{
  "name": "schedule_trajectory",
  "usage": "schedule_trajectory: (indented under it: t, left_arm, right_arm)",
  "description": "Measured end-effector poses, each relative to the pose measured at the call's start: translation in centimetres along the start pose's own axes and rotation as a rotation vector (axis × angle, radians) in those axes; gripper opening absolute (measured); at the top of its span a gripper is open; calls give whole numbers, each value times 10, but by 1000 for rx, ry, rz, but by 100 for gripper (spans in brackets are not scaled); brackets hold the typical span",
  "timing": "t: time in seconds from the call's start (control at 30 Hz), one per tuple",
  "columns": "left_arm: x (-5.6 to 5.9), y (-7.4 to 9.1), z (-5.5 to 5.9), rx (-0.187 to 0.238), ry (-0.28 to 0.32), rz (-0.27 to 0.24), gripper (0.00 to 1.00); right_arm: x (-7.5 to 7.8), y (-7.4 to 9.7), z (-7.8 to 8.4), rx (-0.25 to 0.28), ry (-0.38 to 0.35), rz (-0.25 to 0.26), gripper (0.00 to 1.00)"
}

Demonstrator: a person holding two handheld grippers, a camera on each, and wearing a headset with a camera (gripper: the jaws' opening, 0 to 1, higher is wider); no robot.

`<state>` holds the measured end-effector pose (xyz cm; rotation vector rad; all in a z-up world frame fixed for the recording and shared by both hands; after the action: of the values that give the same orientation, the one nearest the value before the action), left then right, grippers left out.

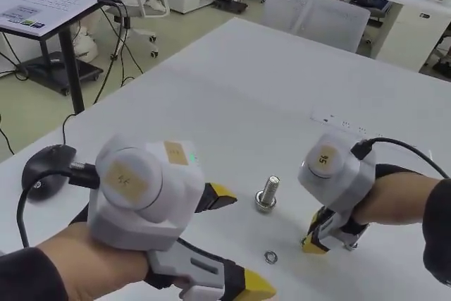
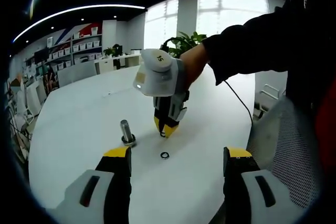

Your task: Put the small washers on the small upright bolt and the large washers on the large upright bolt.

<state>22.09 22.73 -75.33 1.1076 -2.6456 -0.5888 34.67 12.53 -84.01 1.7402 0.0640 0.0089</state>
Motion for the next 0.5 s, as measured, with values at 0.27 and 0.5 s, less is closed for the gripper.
schedule_trajectory:
  t: [0.27,0.5]
  left_arm:
    - [0,0,0,-1,0,3,71]
    - [-1,0,0,0,0,2,71]
  right_arm:
    - [0,0,0,-1,5,6,14]
    - [-1,2,3,-11,5,4,14]
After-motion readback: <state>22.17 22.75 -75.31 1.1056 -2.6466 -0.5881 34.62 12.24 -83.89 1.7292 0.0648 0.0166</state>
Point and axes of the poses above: the centre of the closed fingertips' face, and the gripper's own axes: y roughly backward along the fingers, x roughly to its right, z roughly out of its underside, the point moved 4 cm from there along y, roughly backward along the fingers, and after that the axes turned 3 degrees about -z, right-handed, at the moved point
